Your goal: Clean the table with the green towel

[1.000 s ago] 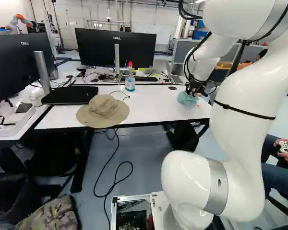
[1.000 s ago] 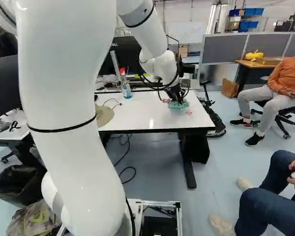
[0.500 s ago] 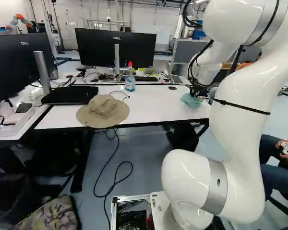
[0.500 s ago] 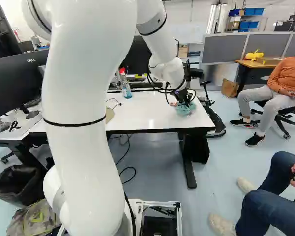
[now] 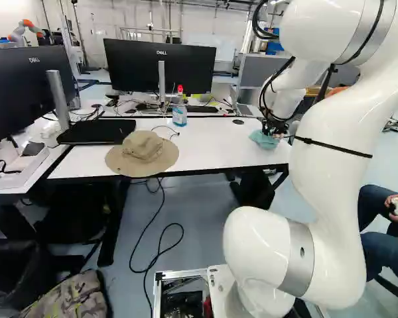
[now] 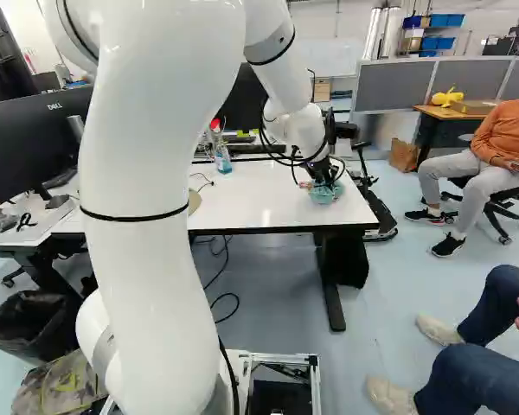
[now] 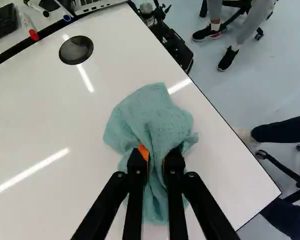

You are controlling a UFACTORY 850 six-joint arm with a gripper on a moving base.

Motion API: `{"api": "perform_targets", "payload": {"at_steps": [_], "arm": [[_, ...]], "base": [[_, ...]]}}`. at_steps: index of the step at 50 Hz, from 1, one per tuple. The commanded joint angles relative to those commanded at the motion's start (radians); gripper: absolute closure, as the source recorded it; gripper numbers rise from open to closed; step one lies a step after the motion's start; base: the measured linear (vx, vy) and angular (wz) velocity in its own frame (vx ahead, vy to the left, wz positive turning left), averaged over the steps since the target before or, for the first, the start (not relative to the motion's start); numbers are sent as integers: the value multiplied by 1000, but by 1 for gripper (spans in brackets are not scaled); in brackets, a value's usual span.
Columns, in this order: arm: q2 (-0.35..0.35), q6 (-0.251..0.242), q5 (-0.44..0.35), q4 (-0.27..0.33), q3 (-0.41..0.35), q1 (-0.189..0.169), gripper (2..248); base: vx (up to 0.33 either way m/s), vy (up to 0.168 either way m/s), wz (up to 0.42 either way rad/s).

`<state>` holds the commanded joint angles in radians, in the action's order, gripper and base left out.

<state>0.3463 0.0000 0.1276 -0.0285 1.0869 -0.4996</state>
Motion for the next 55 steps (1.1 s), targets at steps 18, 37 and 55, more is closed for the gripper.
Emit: {"api": "perform_targets", "payload": {"at_steps": [18, 37, 55], "arm": [[0, 0, 83, 0, 0, 0, 202], [0, 0, 127, 0, 0, 0, 202], [0, 0, 133, 0, 0, 0, 202]], "base": [[0, 0, 0], [0, 0, 0], [0, 0, 0]]}}
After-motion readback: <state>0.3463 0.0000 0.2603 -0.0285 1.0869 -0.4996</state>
